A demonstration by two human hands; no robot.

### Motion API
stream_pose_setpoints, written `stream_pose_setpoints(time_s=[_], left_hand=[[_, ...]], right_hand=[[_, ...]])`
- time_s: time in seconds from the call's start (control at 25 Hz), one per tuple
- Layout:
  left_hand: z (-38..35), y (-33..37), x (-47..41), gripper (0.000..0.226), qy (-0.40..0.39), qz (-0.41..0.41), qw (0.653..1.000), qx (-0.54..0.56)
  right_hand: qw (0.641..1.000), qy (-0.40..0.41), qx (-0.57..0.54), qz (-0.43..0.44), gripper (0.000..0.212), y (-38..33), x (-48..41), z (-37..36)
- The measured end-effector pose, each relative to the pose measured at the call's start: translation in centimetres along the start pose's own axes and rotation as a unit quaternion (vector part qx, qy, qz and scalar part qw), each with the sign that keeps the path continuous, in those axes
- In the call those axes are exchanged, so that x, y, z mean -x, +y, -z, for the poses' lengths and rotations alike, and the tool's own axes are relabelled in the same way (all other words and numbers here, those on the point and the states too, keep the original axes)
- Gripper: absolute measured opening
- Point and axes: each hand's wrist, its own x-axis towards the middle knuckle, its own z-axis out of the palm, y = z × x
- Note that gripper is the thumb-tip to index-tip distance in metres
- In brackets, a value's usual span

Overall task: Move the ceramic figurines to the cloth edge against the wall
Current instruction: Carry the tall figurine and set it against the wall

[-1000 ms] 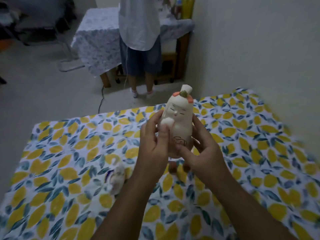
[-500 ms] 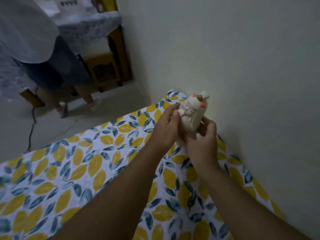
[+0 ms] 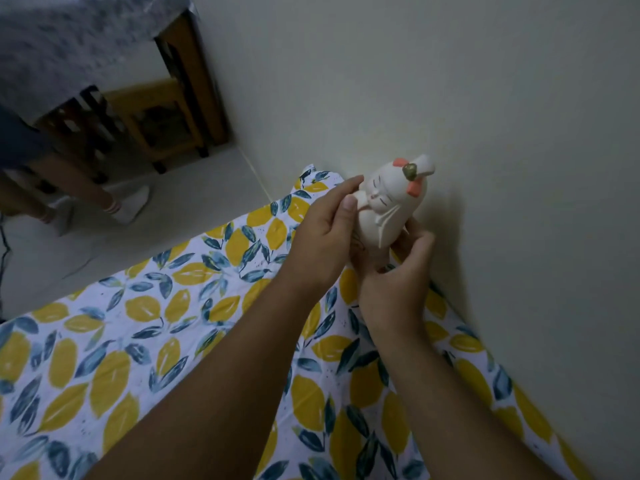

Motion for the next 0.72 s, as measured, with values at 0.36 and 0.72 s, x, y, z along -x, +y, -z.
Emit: stream_pose_setpoints(time_s=[0.36,0.72], left_hand=[[-1.1,0.2,0.7,0.04,0.035,-0.009,0.999,0.007],[4.1,1.6,10.3,0.055,0.082,0.084,0.978,-0.17]], right_hand=[[0.999,-0.024,-0.01,0.025,0.056,0.9,-0.3,0.3],[0.964,-0.079,0.255,0.012,0.077,-2.6,5.6,3.1]])
